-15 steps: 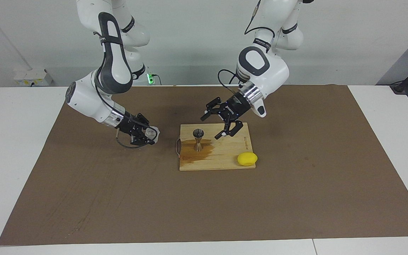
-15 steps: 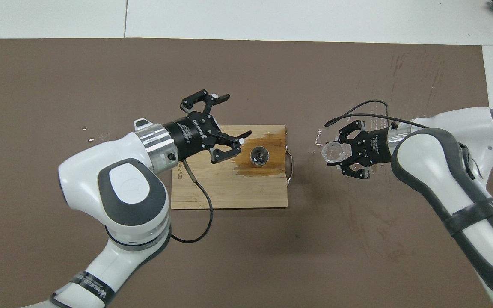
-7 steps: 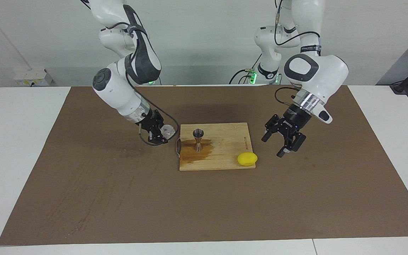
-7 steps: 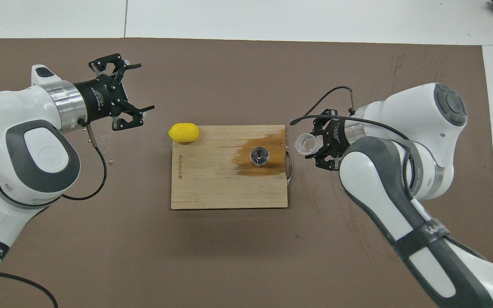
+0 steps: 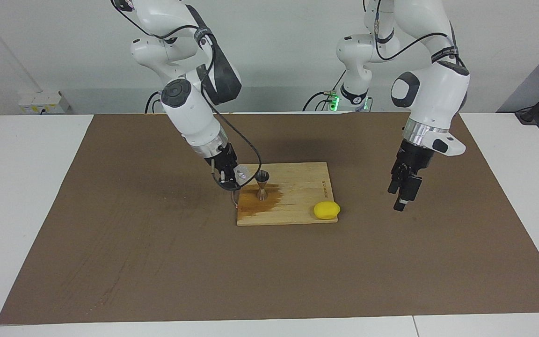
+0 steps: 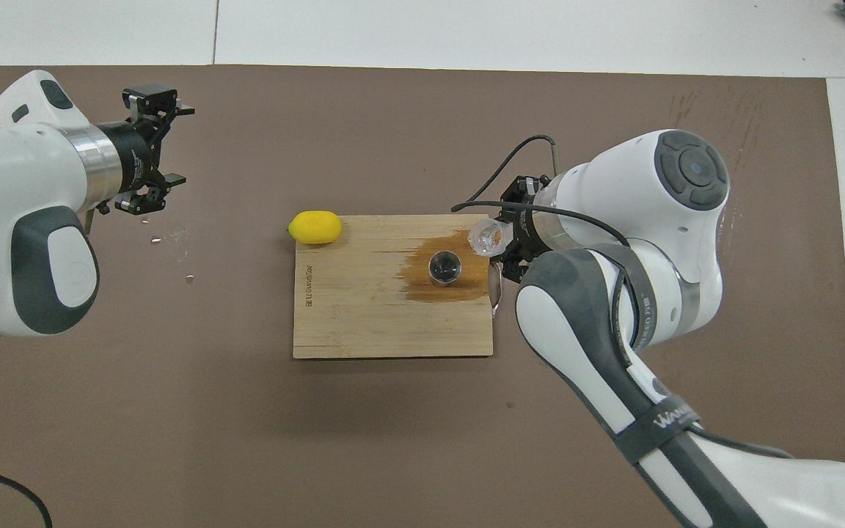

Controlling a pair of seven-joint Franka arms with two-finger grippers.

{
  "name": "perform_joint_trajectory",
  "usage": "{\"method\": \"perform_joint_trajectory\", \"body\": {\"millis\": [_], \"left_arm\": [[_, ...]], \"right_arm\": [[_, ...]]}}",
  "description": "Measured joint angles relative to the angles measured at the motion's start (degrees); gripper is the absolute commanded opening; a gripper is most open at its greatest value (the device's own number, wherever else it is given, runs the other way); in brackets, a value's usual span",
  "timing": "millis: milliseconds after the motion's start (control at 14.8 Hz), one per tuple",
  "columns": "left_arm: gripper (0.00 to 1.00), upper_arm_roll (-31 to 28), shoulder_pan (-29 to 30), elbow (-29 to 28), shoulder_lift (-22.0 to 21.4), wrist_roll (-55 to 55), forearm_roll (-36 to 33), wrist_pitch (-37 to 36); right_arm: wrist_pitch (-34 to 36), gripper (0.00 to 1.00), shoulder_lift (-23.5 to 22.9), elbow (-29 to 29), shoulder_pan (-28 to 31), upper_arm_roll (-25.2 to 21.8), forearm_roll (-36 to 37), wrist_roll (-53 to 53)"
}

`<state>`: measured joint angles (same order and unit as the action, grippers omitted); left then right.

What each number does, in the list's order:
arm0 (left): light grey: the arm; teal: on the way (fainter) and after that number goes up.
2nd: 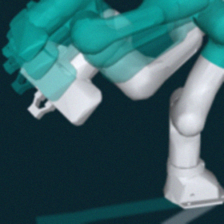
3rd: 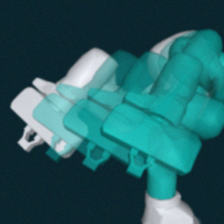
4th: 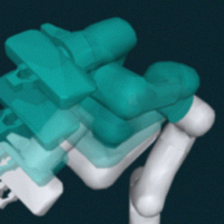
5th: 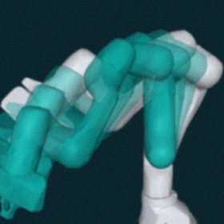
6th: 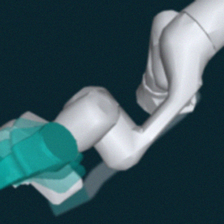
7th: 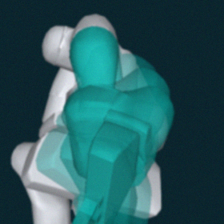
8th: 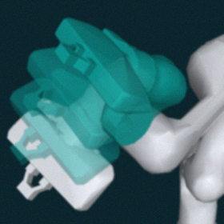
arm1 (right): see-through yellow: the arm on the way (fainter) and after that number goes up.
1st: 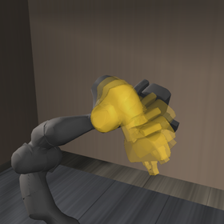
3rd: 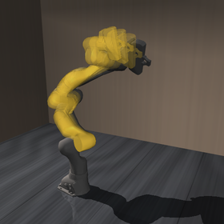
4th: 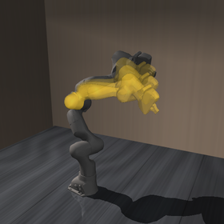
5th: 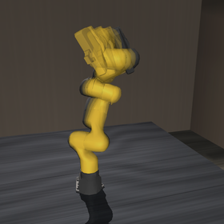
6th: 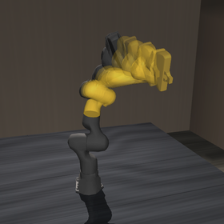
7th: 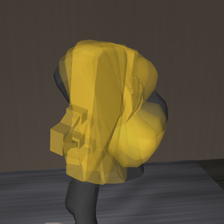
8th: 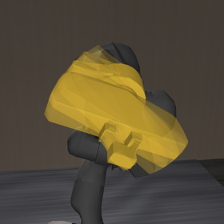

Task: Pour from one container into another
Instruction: 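Tilt the clear cup over the metal cup while the left gripper withdraws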

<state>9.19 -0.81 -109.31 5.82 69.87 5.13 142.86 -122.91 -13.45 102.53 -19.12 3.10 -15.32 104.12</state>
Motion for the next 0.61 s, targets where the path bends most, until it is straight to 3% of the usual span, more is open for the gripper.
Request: {"method": "perform_joint_trajectory", "body": {"millis": [203, 608], "left_arm": [[1.0, -0.15, 2.32, 4.03, -1.8, -8.19, -4.95, -12.44], [1.0, -0.73, 6.04, 6.22, -6.7, -44.01, -4.67, -32.33]], "right_arm": [[0.0, 0.0, -0.21, -0.17, -2.07, 0.03, 5.5, 1.16], [0.0, 0.0, -0.24, -0.24, -5.18, 0.04, 12.75, 1.27]]}}
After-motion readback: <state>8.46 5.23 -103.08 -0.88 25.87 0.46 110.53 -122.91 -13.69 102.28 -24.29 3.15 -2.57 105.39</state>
